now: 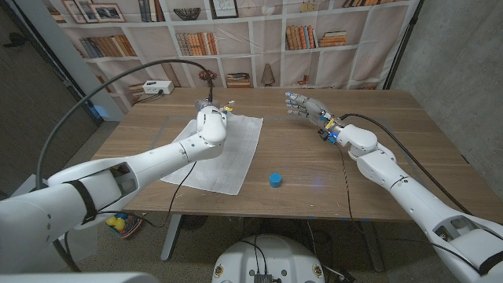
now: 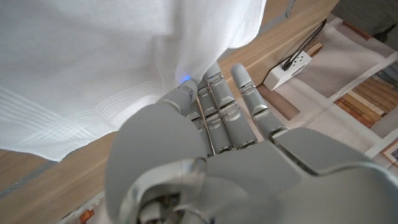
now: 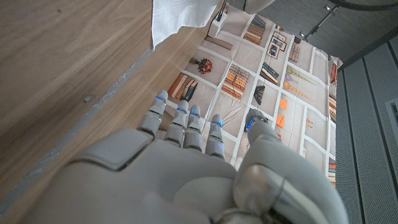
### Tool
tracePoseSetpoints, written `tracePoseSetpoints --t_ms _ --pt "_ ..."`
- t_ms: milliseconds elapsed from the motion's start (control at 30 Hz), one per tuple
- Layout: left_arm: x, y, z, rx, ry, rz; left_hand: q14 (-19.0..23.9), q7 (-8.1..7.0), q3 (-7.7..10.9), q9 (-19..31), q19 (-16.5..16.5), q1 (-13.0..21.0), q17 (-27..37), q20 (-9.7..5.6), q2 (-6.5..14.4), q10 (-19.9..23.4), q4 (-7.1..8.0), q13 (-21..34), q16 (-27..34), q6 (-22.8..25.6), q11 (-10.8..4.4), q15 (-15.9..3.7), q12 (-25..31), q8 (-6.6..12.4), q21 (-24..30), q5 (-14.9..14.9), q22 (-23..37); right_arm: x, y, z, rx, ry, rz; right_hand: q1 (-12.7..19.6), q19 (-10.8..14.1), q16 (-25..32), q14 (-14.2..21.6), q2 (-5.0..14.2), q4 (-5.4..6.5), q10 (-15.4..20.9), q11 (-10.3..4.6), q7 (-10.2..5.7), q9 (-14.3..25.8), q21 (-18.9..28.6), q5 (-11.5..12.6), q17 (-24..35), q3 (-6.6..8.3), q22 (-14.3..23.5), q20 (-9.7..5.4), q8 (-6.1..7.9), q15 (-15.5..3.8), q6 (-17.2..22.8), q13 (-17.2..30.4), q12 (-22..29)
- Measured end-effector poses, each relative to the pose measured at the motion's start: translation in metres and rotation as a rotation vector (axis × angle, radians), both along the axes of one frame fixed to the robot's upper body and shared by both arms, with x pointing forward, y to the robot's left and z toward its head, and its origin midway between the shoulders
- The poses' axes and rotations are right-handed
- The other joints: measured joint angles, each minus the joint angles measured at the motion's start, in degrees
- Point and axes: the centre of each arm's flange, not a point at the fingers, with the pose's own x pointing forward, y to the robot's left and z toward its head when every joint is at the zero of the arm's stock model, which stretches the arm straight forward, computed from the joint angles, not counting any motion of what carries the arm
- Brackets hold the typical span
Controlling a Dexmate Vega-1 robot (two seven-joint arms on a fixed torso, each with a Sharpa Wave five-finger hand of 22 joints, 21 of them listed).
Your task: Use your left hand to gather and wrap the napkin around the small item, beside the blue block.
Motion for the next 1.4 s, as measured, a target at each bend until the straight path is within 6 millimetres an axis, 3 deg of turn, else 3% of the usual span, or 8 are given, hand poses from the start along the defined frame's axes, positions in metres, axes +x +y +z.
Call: tracePoseSetpoints --t_ms 267,433,467,500,667,1000,1233,1400 --pt "-0.025 -0.031 0.008 0.148 -0.034 -0.035 0.44 -0.58 -0.24 0.0 -0.59 0.23 0.53 -0.6 -0.23 -0.31 -0.23 1.09 -0.23 0.58 -0.31 0.0 0.82 -0.4 0.1 0.0 0.0 0.0 -0.002 -0.001 0.008 -0.006 0.004 0.0 0.0 0.0 0.0 0.0 0.0 0.0 0.0 0.0 0.0 0.0 0.0 0.0 0.0 0.0 0.0 0.0 0.0 0.0 0.0 0.01" --pt "-0.036 -0.035 0.012 0.1 -0.048 -0.07 0.74 -0.87 -0.32 -0.01 -0.37 0.33 0.79 -0.82 -0.34 -0.43 -0.3 1.55 -0.23 0.87 -0.43 -0.31 1.43 -0.67 0.44 0.0 0.01 -0.001 -0.002 0.0 0.011 -0.015 0.009 0.0 0.0 0.0 0.0 0.0 0.0 0.0 0.0 0.0 0.0 0.0 0.0 0.0 0.0 0.0 0.0 0.0 0.0 0.0 0.0 0.01" --pt "-0.038 -0.036 0.013 0.092 -0.051 -0.077 0.74 -0.9 -0.74 -0.01 -0.36 0.68 0.91 -0.82 -0.7 -0.52 -0.39 1.62 -0.23 0.89 -0.52 -0.31 1.45 -0.67 0.53 0.0 0.01 -0.002 -0.002 0.0 0.012 -0.017 0.009 0.0 0.0 0.0 0.0 0.0 0.0 0.0 0.0 0.0 0.0 0.0 0.0 0.0 0.0 0.0 0.0 0.0 0.0 0.0 0.0 0.01" --pt "-0.042 -0.053 0.013 0.225 -0.017 -0.094 0.89 -1.12 -1.16 -0.01 -0.36 0.9 1.09 -1.24 -0.97 -0.62 -0.53 1.92 -0.23 1.11 -0.62 -0.17 1.55 -0.68 0.81 -0.21 0.01 -0.001 -0.004 -0.002 0.016 -0.012 0.006 0.0 0.0 0.0 0.0 0.0 0.0 0.0 0.0 0.0 0.0 0.0 0.0 0.0 0.0 0.0 0.0 0.0 0.0 0.0 0.0 0.01" --pt "-0.052 -0.074 0.011 0.309 0.028 -0.138 1.79 -1.22 -2.28 -0.14 -0.49 1.34 1.93 -1.76 -3.21 0.01 -1.19 2.18 -0.23 3.25 -0.87 -0.53 2.2 -0.7 1.33 -0.21 -0.27 -0.001 -0.004 -0.004 0.023 -0.013 0.007 -0.22 0.0 0.0 0.0 0.22 0.0 0.0 0.0 -0.21 0.0 0.0 0.0 0.0 0.0 0.0 0.0 0.0 0.0 -0.22 0.0 0.02" --pt "-0.062 -0.107 -0.012 0.507 0.125 -0.185 4.04 -1.81 -3.33 0.13 0.07 2.15 3.29 -3.09 -4.33 0.74 -0.97 1.83 0.25 5.08 -1.53 -1.35 2.53 -0.34 2.48 -0.21 -0.15 -0.004 -0.004 -0.008 0.037 -0.018 0.007 -0.22 0.0 0.0 0.31 0.22 0.0 0.0 0.0 -0.21 0.0 0.0 0.0 0.0 0.0 0.0 0.0 0.0 -0.31 -0.21 0.0 0.02" --pt "-0.069 -0.126 -0.035 0.642 0.192 -0.187 9.61 -1.85 -6.33 0.18 2.68 3.23 7.94 -3.79 -5.37 2.29 -0.92 1.96 5.66 5.68 -2.43 -3.99 1.85 -0.82 6.17 -0.17 0.65 -0.007 -0.002 -0.008 0.046 -0.026 0.006 -0.22 0.0 0.0 0.31 0.22 0.0 0.0 0.0 -0.52 0.0 0.0 0.0 0.0 0.0 0.0 0.0 -0.44 -0.31 -0.52 0.0 -0.21" --pt "-0.074 -0.133 -0.049 0.693 0.247 -0.176 10.37 -1.82 -7.02 0.22 3.66 3.82 8.54 -3.74 -5.23 2.89 -0.86 2.03 6.44 5.72 -2.86 -4.41 1.25 -1.05 7.89 -0.18 0.97 -0.009 -0.001 -0.007 0.05 -0.033 0.004 -0.2 0.0 0.0 0.52 0.24 0.0 -0.23 -0.22 -0.52 0.0 0.0 0.0 0.0 0.0 0.0 0.0 -0.43 -0.11 -0.52 0.0 -0.21"
